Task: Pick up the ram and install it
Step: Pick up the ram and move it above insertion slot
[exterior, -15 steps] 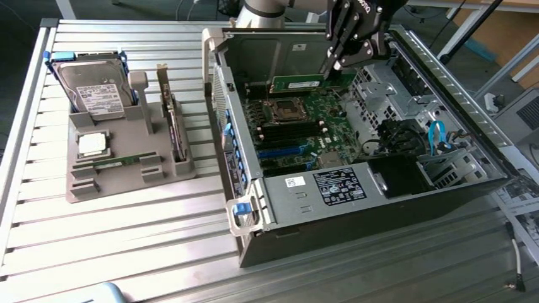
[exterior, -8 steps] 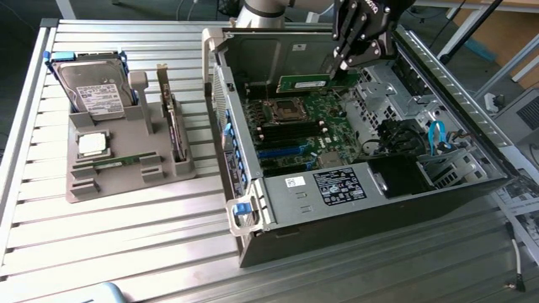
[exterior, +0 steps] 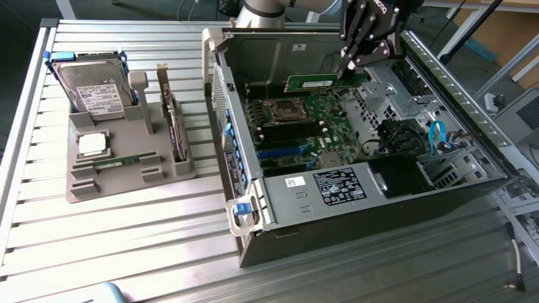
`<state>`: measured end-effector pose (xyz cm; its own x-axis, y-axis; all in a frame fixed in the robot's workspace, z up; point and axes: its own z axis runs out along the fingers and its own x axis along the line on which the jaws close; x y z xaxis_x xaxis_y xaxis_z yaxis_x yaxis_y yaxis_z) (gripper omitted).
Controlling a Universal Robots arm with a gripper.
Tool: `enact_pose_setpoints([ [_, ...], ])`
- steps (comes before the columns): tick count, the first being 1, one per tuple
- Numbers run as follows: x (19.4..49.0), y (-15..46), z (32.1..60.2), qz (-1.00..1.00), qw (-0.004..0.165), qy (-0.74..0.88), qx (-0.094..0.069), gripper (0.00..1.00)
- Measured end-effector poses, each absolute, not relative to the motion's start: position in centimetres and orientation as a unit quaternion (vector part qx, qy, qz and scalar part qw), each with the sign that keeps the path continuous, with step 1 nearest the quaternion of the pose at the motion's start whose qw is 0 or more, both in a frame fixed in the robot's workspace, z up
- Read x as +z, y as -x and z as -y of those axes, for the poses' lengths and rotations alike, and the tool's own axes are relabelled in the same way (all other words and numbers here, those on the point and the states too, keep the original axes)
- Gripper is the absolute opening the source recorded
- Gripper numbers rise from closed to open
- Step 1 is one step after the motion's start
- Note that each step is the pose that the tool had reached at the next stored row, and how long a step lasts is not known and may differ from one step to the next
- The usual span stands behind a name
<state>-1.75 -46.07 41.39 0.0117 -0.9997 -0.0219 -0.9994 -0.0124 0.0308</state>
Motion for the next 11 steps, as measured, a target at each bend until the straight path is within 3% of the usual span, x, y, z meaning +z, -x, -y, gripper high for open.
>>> enact_pose_setpoints([
  [11,40.68,1.75,46.07,0.703,0.003,-0.711,-0.019,0.12],
])
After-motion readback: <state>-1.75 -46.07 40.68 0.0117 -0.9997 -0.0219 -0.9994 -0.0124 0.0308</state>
